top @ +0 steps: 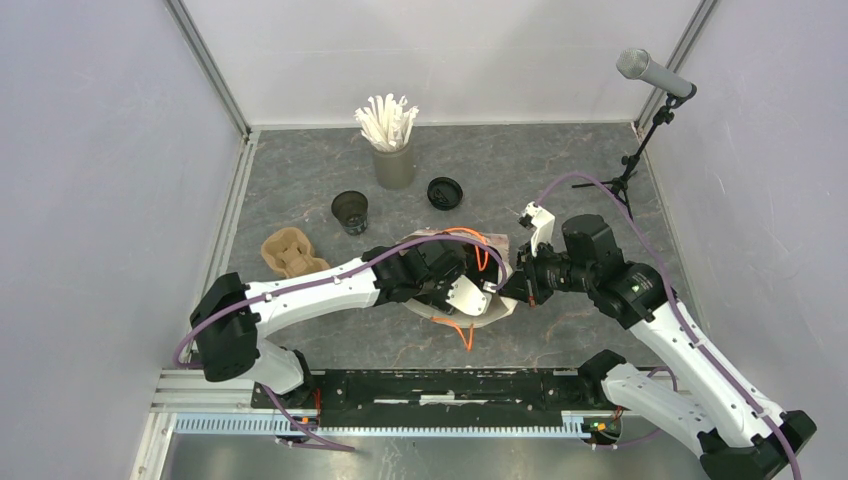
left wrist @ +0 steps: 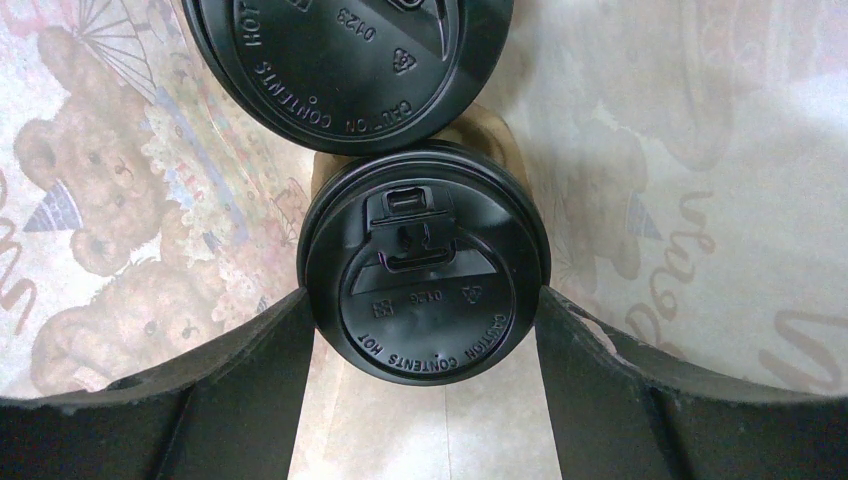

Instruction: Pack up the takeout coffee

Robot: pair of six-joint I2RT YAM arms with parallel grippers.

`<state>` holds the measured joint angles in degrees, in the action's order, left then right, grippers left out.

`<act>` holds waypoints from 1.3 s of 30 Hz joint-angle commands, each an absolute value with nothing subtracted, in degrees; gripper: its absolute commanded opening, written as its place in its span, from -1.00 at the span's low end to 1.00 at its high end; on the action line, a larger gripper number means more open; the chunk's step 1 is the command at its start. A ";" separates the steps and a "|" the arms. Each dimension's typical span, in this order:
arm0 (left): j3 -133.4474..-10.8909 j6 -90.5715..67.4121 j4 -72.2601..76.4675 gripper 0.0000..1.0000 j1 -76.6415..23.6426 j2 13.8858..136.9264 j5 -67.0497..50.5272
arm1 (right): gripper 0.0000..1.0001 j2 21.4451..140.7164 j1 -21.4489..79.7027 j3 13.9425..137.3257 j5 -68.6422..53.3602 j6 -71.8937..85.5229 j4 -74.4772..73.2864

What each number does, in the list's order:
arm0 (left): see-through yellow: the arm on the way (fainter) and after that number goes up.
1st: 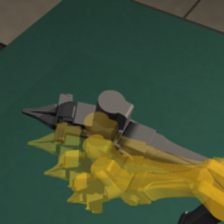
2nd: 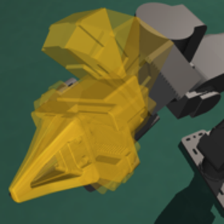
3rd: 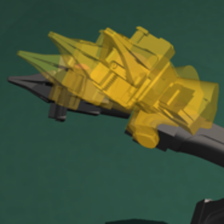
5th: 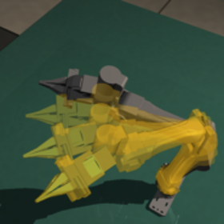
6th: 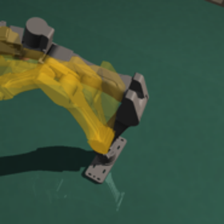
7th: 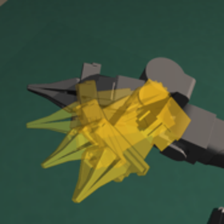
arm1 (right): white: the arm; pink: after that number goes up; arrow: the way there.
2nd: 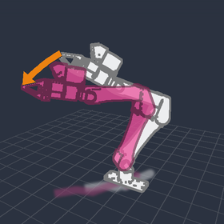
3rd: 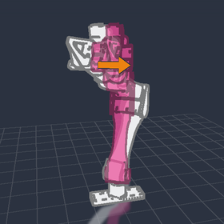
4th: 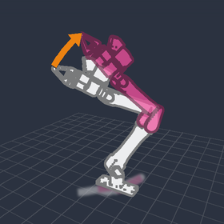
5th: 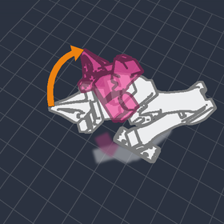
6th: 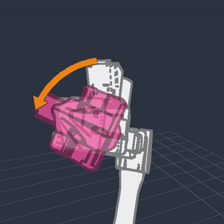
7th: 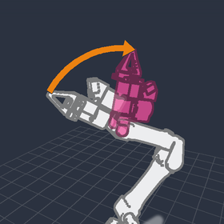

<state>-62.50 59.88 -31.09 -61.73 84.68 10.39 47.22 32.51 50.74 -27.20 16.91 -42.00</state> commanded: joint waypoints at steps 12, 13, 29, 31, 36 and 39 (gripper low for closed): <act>-63.04 56.77 -32.66 1.00 -61.78 81.99 7.78 | -1.00 47.81 32.52 51.86 -28.48 17.01 -38.94; -63.10 56.77 -32.81 1.00 -61.70 81.93 7.78 | -1.00 47.77 32.52 51.78 -28.48 17.08 -38.85; -64.86 55.07 -35.11 0.73 -61.76 81.42 6.51 | -1.00 47.74 32.53 51.77 -28.39 17.46 -38.41; -64.81 55.02 -35.15 0.71 -61.70 81.24 6.50 | -1.00 47.71 32.52 51.61 -28.41 17.49 -38.41; -65.30 54.32 -35.68 0.66 -61.71 81.06 5.99 | -1.00 47.64 32.56 51.24 -28.51 17.51 -38.40; -65.39 53.79 -35.68 0.92 -61.87 80.86 6.04 | -1.00 47.69 32.54 51.33 -28.54 17.50 -38.25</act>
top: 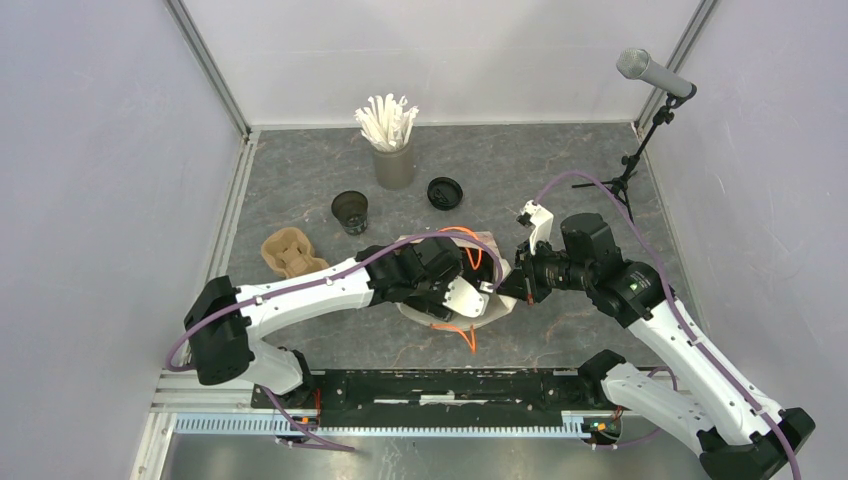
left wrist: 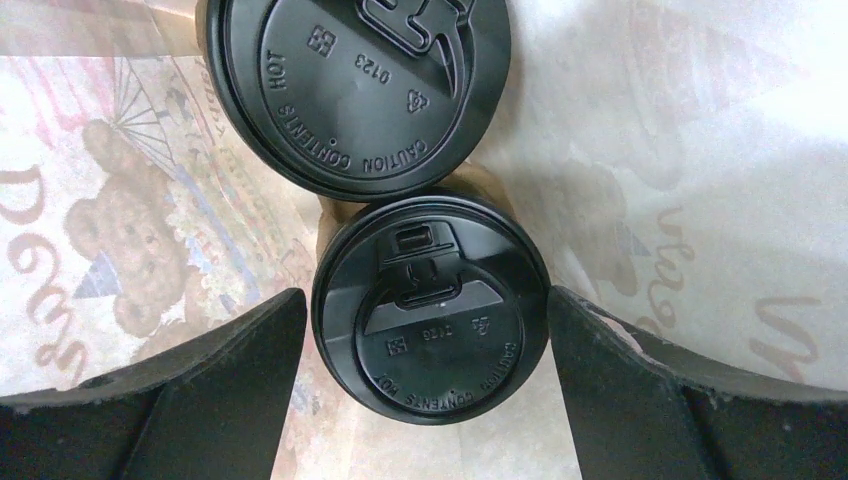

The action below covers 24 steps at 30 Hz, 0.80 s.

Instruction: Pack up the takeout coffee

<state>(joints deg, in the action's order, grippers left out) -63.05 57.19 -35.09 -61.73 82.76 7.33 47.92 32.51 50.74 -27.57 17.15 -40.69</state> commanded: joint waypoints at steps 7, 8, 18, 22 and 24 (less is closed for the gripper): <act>-65.49 53.44 -35.68 1.00 -61.87 80.88 6.30 | -1.00 47.59 32.57 51.32 -28.57 17.54 -38.32; -65.57 53.28 -35.68 1.00 -61.87 80.90 6.40 | -1.00 47.58 32.54 51.33 -28.65 17.51 -38.32; -66.77 52.56 -36.60 1.00 -61.86 80.10 7.00 | -1.00 47.53 32.53 51.33 -28.65 17.57 -38.32; -67.31 52.01 -36.52 1.00 -61.87 79.93 7.05 | -1.00 47.49 32.57 51.33 -28.62 17.41 -38.26; -67.60 51.76 -36.72 1.00 -61.87 79.94 7.08 | -1.00 47.65 32.52 51.50 -28.57 17.33 -38.23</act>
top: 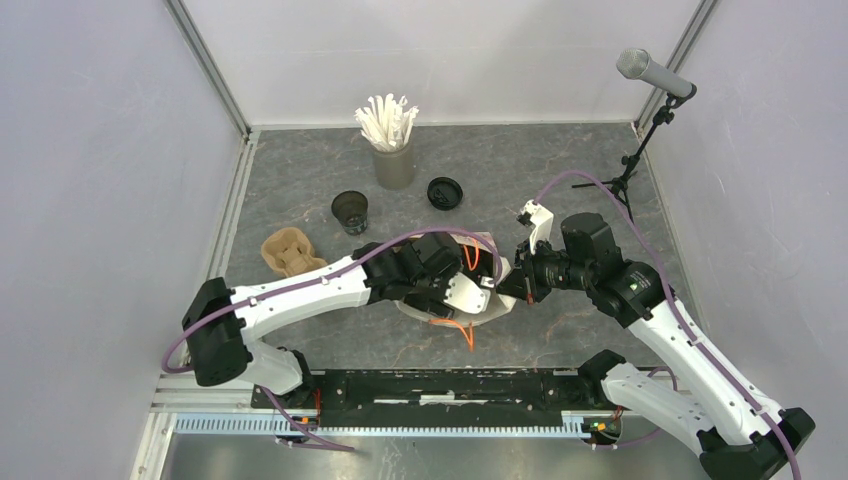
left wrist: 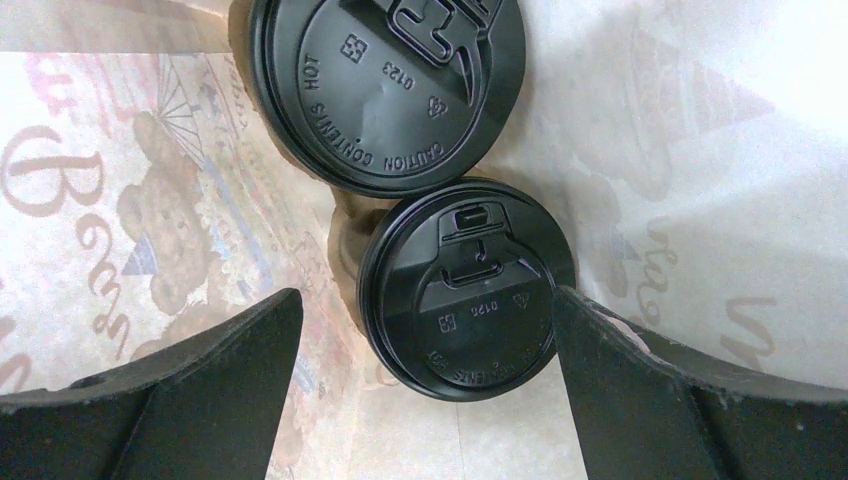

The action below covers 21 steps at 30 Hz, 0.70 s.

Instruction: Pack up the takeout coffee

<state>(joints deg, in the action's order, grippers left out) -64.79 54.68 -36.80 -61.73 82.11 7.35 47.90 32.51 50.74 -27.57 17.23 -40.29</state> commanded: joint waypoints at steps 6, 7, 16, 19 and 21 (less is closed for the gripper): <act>-67.69 51.43 -37.39 1.00 -61.87 78.96 6.62 | -1.00 47.81 32.52 51.68 -28.62 17.15 -38.35; -67.75 51.28 -37.73 1.00 -61.87 78.86 6.59 | -1.00 47.89 32.52 51.68 -28.57 17.16 -38.25; -67.91 50.59 -39.90 0.89 -61.87 77.61 5.87 | -1.00 48.12 32.52 51.37 -28.65 17.22 -37.93; -68.70 50.54 -41.06 0.64 -61.82 77.78 5.34 | -1.00 48.25 32.52 51.24 -28.75 17.26 -37.64; -68.99 50.50 -41.56 0.48 -61.85 77.88 4.87 | -1.00 48.35 32.53 51.15 -28.87 17.30 -37.70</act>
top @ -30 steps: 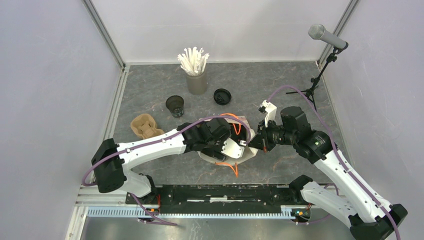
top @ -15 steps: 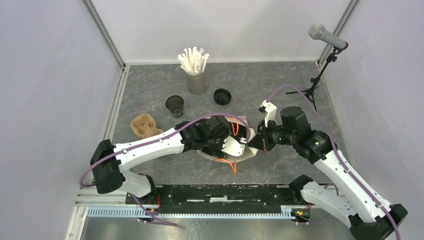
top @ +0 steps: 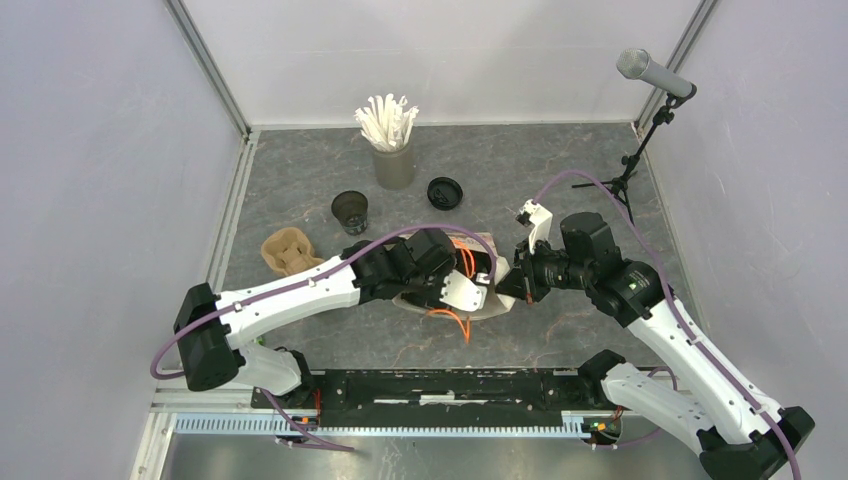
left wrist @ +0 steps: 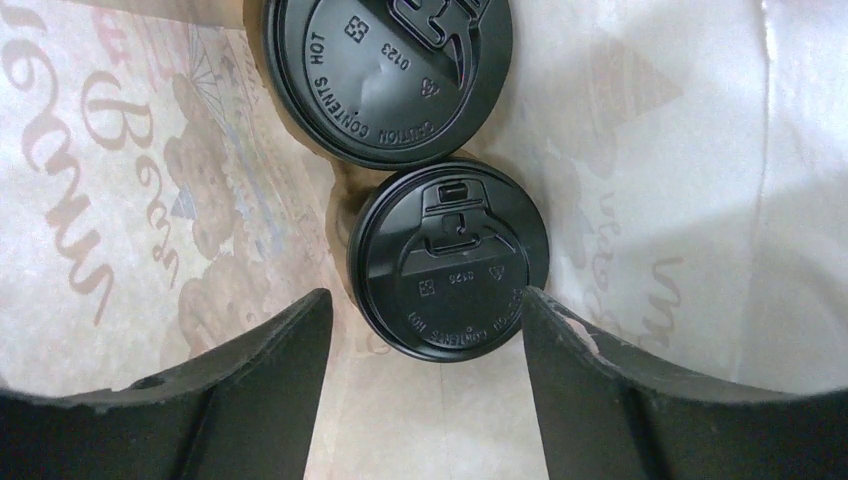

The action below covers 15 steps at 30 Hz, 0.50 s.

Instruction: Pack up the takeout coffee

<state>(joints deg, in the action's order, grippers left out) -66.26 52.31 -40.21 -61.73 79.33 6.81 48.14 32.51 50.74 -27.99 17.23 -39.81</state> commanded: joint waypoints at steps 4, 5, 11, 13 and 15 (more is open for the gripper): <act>-68.85 50.22 -41.66 0.22 -61.84 77.71 4.50 | -1.00 48.38 32.52 51.15 -28.86 17.14 -37.64; -68.82 50.23 -41.66 0.22 -61.86 77.71 4.48 | -1.00 48.32 32.53 51.15 -28.86 17.13 -37.75; -67.96 50.00 -41.36 -0.10 -61.78 77.87 4.32 | -1.00 48.38 32.59 51.37 -28.74 17.09 -37.86; -67.85 50.08 -41.44 -0.28 -61.75 78.26 4.05 | -1.00 48.34 32.52 51.42 -28.66 17.13 -37.89; -68.28 50.22 -41.95 -0.43 -61.73 78.90 3.82 | -1.00 48.16 32.52 51.34 -28.66 17.20 -38.00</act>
